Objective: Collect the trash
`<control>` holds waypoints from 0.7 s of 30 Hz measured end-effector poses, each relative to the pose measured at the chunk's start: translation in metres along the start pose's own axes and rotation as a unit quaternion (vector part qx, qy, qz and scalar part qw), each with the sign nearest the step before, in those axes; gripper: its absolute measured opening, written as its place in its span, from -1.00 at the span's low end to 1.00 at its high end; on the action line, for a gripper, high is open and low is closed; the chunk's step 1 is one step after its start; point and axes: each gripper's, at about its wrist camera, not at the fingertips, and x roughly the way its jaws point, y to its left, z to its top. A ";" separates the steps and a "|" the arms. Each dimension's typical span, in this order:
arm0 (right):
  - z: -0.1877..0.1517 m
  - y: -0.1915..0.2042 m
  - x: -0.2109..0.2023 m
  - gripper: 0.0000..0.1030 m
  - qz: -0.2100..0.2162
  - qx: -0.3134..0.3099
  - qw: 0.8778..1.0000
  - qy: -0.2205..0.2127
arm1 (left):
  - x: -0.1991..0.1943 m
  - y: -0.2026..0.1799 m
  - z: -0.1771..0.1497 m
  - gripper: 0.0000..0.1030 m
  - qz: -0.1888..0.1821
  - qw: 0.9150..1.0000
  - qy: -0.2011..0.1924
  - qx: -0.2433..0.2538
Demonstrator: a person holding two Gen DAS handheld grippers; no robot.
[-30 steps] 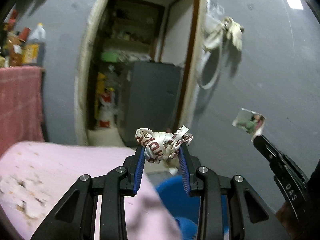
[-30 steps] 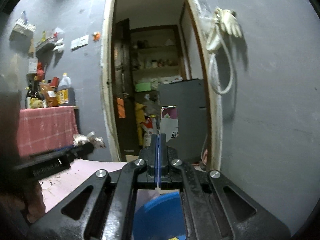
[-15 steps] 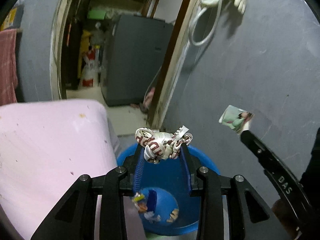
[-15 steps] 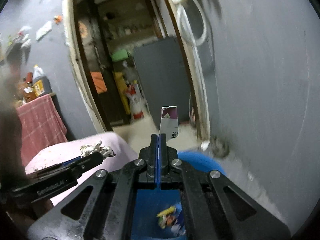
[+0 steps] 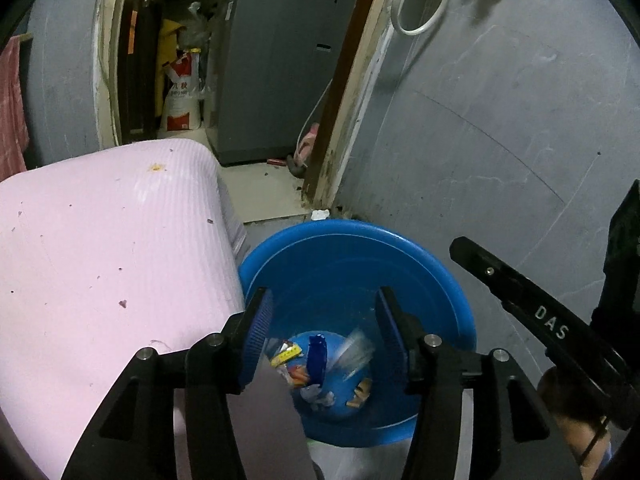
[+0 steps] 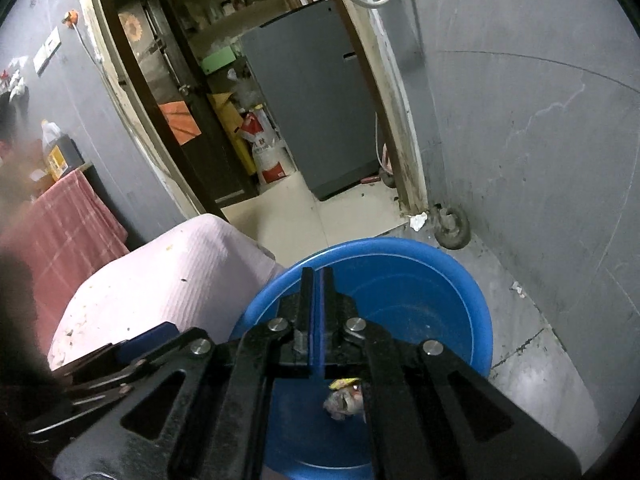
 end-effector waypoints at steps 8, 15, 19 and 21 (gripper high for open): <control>0.006 0.005 -0.011 -0.49 -0.004 -0.006 0.999 -0.045 | -0.035 0.012 -0.004 0.16 0.029 0.998 -0.057 -0.005; 0.004 0.022 -0.025 -0.11 -0.013 -0.041 0.996 -0.084 | -0.068 0.022 -0.008 0.57 0.058 0.992 -0.112 -0.011; 0.002 0.030 -0.038 0.19 -0.014 -0.052 0.993 -0.106 | -0.082 0.025 -0.011 0.63 0.071 0.989 -0.129 -0.012; -0.001 0.033 -0.046 0.36 -0.011 -0.053 0.992 -0.114 | -0.089 0.026 -0.010 0.89 0.084 0.986 -0.142 -0.014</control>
